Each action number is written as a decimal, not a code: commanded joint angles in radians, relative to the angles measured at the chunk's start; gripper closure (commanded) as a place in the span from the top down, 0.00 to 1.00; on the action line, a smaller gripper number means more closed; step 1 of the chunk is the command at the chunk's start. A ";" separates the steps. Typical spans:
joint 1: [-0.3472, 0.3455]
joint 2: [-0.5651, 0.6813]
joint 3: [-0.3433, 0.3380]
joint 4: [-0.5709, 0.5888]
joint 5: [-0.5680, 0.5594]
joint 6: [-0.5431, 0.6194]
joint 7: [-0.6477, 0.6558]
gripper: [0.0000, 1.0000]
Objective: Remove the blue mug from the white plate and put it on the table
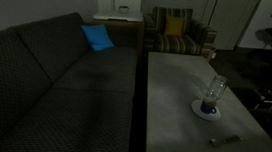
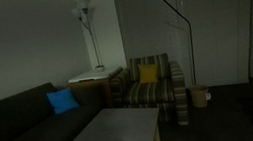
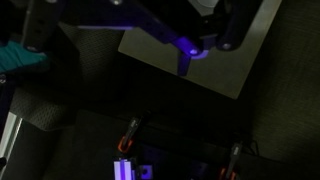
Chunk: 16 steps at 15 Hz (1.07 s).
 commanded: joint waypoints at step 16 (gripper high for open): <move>-0.023 0.279 0.027 0.127 0.059 0.266 -0.101 1.00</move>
